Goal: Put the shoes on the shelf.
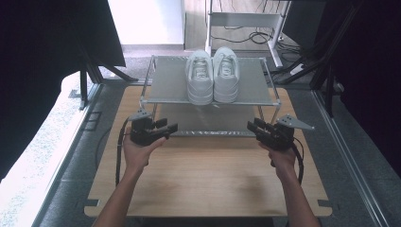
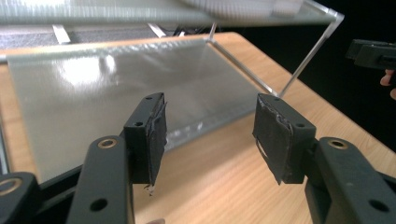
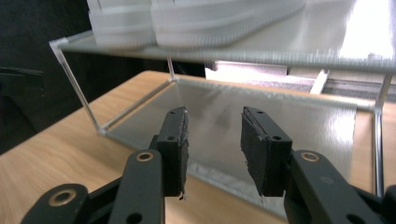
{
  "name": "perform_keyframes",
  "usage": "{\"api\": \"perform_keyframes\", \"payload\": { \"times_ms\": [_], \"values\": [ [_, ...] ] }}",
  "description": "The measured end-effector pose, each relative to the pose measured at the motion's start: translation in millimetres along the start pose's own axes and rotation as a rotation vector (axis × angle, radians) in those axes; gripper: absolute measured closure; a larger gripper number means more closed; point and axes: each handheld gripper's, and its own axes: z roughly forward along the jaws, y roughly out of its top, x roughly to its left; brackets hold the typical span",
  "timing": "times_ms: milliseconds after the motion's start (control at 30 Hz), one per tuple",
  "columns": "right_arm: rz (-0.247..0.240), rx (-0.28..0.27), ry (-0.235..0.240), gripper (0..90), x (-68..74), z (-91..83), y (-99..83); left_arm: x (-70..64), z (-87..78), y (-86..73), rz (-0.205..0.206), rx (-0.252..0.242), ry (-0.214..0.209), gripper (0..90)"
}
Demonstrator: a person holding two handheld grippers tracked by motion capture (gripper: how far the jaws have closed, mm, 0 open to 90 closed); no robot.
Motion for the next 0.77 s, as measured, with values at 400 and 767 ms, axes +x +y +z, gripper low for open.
{"api": "perform_keyframes", "payload": {
  "times_ms": [400, 767],
  "values": [
    [0.007, 0.068, -0.022, 58.9, -5.6, -4.4, -40.4, 7.2, -6.6, -41.6, -0.080, 0.036, 0.025, 42.4],
    [0.002, 0.070, -0.001, 55.6, -9.9, -8.1, -49.9, 13.7, 0.8, -56.2, -0.086, 0.067, 0.077, 40.1]
  ]
}}
